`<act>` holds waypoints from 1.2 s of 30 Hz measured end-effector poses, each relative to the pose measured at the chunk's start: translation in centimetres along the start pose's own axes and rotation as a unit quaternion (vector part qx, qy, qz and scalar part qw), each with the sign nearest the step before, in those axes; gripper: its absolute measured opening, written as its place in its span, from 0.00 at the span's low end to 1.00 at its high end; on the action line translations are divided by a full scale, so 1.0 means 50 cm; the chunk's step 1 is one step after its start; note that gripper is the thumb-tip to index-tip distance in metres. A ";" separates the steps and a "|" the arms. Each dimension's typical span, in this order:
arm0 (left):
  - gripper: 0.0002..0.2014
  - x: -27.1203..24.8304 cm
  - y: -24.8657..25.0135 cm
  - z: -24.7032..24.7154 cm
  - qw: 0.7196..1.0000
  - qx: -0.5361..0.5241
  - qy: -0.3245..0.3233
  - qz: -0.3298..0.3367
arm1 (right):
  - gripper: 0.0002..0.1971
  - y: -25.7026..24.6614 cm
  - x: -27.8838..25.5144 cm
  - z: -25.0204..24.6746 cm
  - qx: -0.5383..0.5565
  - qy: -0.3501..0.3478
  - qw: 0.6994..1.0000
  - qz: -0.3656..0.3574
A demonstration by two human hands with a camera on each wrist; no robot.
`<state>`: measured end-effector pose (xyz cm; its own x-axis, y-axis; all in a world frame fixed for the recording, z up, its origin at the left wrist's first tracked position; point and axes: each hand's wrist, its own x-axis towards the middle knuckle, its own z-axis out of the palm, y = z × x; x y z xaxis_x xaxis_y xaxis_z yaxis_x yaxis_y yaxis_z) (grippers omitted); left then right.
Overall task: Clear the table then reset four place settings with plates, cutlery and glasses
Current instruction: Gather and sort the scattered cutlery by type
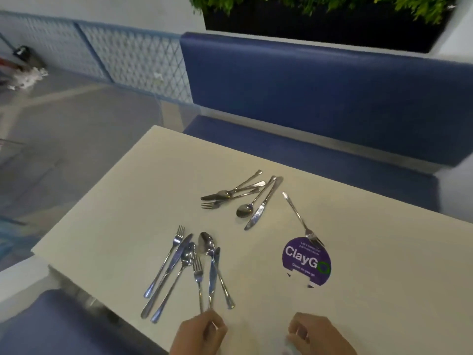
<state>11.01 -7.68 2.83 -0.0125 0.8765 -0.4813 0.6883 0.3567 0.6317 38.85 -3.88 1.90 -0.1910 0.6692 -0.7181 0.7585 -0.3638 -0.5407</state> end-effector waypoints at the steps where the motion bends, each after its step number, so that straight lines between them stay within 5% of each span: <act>1: 0.07 0.014 -0.028 -0.031 1.000 -0.009 0.010 -0.002 | 0.07 -0.031 0.029 0.012 -0.025 0.039 0.999 -0.006; 8: 0.07 0.124 -0.142 -0.215 0.996 -0.025 0.074 0.043 | 0.04 -0.302 0.280 -0.077 -0.065 0.248 0.966 -0.034; 12: 0.05 0.137 -0.200 -0.286 0.997 -0.034 0.064 0.000 | 0.32 -0.375 0.387 -0.105 -0.172 0.217 0.960 0.041; 15: 0.05 0.133 -0.241 -0.304 0.998 -0.015 0.052 -0.022 | 0.30 -0.389 0.426 -0.091 -0.258 0.196 0.945 0.041; 26: 0.08 0.160 -0.188 -0.213 0.994 0.104 -0.002 -0.023 | 0.11 -0.369 0.379 0.034 -0.225 0.231 0.946 -0.029; 33: 0.19 0.291 -0.122 -0.199 0.995 0.086 0.041 0.042 | 0.13 -0.350 0.318 0.059 -0.233 0.195 0.950 -0.068; 36: 0.14 0.337 -0.108 -0.199 0.991 0.121 0.025 0.043 | 0.15 -0.326 0.293 0.071 -0.270 0.179 0.943 -0.078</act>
<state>-0.17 8.37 -2.64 0.0209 0.9175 -0.3973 0.8422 0.1980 0.5016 21.46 9.55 -1.37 -0.1772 0.8987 -0.4013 0.9638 0.0759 -0.2555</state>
